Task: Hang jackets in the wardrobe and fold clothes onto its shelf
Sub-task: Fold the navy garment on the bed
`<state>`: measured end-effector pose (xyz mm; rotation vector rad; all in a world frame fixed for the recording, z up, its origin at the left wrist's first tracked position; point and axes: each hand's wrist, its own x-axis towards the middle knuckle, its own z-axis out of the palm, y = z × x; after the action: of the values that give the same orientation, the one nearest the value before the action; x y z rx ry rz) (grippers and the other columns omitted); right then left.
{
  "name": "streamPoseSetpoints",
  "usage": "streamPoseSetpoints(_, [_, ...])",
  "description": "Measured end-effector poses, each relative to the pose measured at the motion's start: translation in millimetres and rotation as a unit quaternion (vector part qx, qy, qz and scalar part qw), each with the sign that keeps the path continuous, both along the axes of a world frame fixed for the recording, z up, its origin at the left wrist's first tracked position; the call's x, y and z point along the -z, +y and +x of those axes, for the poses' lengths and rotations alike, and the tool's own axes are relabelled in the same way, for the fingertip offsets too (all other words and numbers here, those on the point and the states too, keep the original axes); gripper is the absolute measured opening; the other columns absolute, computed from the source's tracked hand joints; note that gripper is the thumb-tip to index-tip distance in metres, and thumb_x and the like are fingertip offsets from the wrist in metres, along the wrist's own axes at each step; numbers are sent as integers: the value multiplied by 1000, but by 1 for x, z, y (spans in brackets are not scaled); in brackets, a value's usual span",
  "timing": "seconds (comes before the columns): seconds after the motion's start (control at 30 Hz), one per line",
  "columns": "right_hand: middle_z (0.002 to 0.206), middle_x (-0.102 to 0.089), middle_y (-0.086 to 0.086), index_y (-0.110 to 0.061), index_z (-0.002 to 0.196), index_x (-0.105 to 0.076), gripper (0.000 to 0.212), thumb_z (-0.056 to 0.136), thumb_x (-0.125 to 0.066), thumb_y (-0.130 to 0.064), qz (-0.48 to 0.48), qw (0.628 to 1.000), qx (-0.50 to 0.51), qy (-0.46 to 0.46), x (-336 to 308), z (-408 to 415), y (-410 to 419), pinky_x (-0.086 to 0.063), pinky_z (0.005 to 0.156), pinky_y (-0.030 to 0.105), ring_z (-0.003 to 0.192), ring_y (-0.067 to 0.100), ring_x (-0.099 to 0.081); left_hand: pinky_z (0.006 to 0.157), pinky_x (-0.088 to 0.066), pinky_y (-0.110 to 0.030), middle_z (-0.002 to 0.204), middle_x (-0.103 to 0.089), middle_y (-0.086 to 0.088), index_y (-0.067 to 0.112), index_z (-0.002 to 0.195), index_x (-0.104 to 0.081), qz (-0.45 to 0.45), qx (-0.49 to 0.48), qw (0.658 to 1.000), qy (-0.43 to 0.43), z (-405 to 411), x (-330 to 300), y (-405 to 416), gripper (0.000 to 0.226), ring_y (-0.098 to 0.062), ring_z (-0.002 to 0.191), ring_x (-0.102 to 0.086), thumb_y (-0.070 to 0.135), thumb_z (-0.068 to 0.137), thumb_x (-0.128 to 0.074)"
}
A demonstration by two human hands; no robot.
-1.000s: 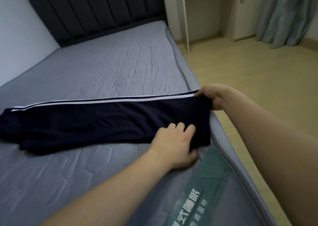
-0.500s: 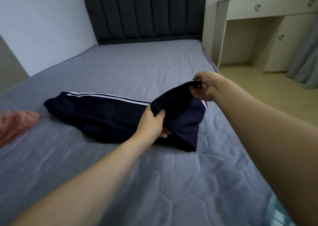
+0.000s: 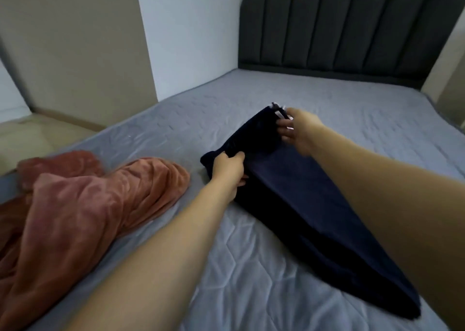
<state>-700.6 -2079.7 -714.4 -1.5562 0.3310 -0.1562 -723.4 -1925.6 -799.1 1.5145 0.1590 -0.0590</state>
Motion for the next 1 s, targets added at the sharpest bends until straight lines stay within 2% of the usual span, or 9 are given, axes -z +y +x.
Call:
streamPoseSetpoints(0.17, [149,-40,8,-20,147,-32,54,98,-40,-42,-385,919,-57,56,87,37,-14,-32,108,40,128,27,-44,107,-39,-42,139,-46,-19,17,135,-51,187,-97,972,101,87,64,34,46,-38,124,-46,37,94,-50])
streamPoseSetpoints(0.37, [154,-31,-1,-34,146,-27,80,82,-21,-81,-622,743,-26,245,156,-28,-154,-17,112,51,140,24,-31,108,-32,-40,140,-34,-23,11,133,-48,185,-231,950,96,94,103,12,40,-39,126,-39,30,98,-46])
streamPoseSetpoints(0.47, [145,-41,5,-32,133,-45,81,76,-24,-86,-599,745,54,288,160,-70,-195,-25,107,51,133,30,-37,111,-28,-44,146,-23,-19,13,138,-33,226,-251,940,57,70,86,-4,53,-40,131,-31,16,89,-52])
streamPoseSetpoints(0.57, [123,-56,15,-21,118,-62,63,85,-44,-71,-497,820,89,269,152,-95,-218,-42,94,43,111,36,-53,113,-23,-50,145,-31,-18,11,136,-42,385,-195,878,-205,5,62,-45,67,-40,133,-31,18,71,-58])
streamPoseSetpoints(0.67, [94,-66,13,-12,97,-66,32,86,-66,-43,-288,930,78,213,140,-105,-220,-48,64,29,78,24,-62,106,-33,-52,130,-47,-10,13,127,-50,396,116,816,-404,-95,59,-103,67,-36,120,-46,41,67,-61])
streamPoseSetpoints(0.73, [91,-64,11,-12,96,-62,26,89,-65,-37,-249,948,36,196,138,-110,-215,-48,64,29,76,21,-61,112,-18,-60,143,-37,-7,21,145,-27,512,341,716,-330,-149,66,-130,91,-35,132,-35,58,67,-56])
streamPoseSetpoints(0.83, [92,-64,8,-13,105,-60,25,92,-63,-34,-191,968,27,159,139,-122,-203,-50,70,31,81,23,-62,111,-4,-65,158,-15,-12,21,153,-7,686,358,591,-230,-181,80,-144,103,-37,144,-13,65,72,-54])
streamPoseSetpoints(0.93, [80,-59,6,-14,99,-59,15,90,-66,-25,-87,987,77,115,130,-145,-198,-45,48,25,65,19,-56,83,-43,-43,132,-49,-15,11,133,-42,751,265,544,-262,-192,64,-144,59,-36,117,-49,44,86,-57])
streamPoseSetpoints(1.0, [77,-55,6,-15,93,-57,12,88,-66,-19,-51,989,97,101,123,-168,-200,-41,46,24,62,19,-51,53,-33,-29,106,-64,-10,12,107,-56,756,267,502,-325,-208,51,-146,20,-30,90,-61,26,93,-52])
